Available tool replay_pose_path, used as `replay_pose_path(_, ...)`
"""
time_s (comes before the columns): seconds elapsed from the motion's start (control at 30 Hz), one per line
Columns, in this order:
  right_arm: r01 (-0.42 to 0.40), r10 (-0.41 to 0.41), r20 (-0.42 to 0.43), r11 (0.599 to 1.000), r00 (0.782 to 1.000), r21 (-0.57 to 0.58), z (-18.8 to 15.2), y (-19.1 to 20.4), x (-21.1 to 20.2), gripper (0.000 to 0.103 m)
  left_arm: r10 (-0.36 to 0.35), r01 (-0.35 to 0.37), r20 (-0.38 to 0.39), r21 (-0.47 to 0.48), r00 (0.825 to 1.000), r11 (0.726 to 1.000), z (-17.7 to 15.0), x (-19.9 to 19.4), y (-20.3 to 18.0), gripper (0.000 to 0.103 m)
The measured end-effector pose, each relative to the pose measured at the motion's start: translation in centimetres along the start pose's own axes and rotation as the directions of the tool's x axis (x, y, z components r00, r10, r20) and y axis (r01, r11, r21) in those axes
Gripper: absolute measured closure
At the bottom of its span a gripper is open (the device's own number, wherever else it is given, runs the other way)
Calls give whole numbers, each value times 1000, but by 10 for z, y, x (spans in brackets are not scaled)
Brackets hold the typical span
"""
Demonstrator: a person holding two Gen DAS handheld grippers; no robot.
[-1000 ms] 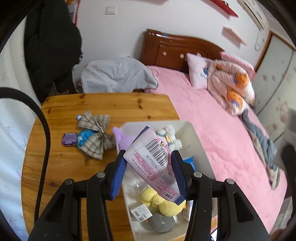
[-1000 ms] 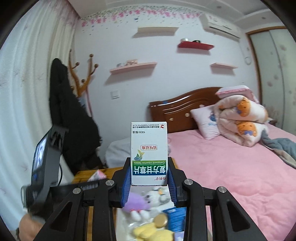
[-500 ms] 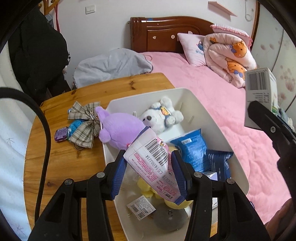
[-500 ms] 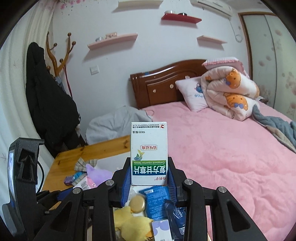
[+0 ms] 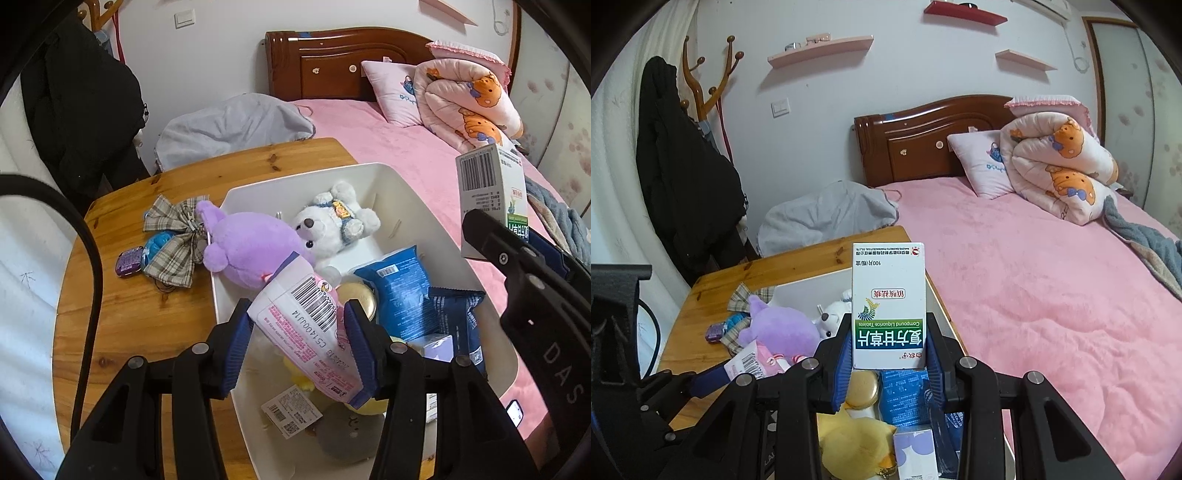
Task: Organize objects
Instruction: 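Open the left tool to drop the wipes packet while the right tool releases the medicine box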
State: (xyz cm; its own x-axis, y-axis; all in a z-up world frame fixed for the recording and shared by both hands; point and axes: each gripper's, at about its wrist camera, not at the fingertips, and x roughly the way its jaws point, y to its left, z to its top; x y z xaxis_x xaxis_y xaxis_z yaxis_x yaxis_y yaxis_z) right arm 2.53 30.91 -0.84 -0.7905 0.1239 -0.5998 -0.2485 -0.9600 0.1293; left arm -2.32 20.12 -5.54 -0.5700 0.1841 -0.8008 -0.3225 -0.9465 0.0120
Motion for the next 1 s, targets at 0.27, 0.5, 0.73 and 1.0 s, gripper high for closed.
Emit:
replay_pose_path(0.27, 1, -3, -42, 999, 999, -37, -6, 10, 10, 67, 41, -41, 21, 20, 999, 999, -3, -6, -3, 44)
replay_pose_path(0.5, 22, -23, -35, 999, 999, -41, -6, 12, 8, 40, 32, -32, -3, 9, 999, 999, -4, -6, -3, 44)
replay_pose_path(0.73, 23, -23, 3, 1000, 1000, -12, -2, 8, -4, 38, 23, -23, -12, -1, 1000, 1000, -7, -9, -3, 43)
replay_pose_path(1.0, 13, -13, 34, 1000, 999, -12, 1, 11, -17, 38, 32, -32, 9, -15, 999, 999, -8, -17, -2, 43)
